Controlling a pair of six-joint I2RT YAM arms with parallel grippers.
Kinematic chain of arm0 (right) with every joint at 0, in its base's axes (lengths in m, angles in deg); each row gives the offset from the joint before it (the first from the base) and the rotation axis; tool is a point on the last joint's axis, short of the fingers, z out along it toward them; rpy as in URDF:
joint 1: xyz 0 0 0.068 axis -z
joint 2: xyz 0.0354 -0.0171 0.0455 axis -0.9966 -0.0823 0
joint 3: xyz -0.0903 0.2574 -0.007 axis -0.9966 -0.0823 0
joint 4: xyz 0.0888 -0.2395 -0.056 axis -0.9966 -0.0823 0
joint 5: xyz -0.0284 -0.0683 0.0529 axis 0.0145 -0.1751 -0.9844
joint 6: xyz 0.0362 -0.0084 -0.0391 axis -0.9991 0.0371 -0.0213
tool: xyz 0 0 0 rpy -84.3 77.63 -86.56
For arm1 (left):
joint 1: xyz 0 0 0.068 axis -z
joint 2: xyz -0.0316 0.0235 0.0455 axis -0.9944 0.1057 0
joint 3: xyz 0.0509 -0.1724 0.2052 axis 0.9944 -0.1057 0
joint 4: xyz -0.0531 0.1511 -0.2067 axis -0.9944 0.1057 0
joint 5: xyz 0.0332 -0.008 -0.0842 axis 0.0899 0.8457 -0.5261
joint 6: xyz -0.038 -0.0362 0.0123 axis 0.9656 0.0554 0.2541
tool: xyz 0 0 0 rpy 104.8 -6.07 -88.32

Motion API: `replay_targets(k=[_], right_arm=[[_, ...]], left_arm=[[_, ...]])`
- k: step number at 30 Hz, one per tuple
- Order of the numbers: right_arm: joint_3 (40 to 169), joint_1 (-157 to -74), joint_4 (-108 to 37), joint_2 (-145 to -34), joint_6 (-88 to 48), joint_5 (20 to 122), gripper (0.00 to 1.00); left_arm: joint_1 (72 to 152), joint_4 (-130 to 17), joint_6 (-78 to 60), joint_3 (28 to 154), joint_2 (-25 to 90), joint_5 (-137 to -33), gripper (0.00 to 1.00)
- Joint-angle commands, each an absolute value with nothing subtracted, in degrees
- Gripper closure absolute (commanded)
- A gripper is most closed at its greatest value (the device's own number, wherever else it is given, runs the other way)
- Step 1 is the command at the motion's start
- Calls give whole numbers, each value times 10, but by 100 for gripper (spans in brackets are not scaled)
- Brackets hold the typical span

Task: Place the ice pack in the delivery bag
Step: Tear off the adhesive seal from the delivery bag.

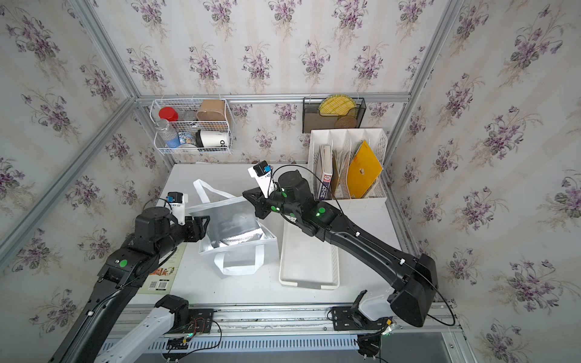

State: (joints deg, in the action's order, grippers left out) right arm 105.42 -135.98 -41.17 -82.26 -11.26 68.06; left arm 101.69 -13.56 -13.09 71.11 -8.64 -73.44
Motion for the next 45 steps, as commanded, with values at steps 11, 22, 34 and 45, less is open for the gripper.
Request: replay_targets(k=[11, 22, 34, 45], right_arm=[[1014, -1371, -447, -782, -71, 838, 35], [1003, -1370, -452, -815, -52, 864, 34], [1023, -1369, -452, -829, -60, 846, 60], [1034, -1369, -466, -835, -69, 834, 84]], left_arm=[[1017, -130, -135, 715, -86, -737, 32], [1017, -129, -135, 715, -85, -738, 31], [1017, -128, -136, 716, -85, -739, 32], [1016, -128, -135, 716, -85, -740, 32]])
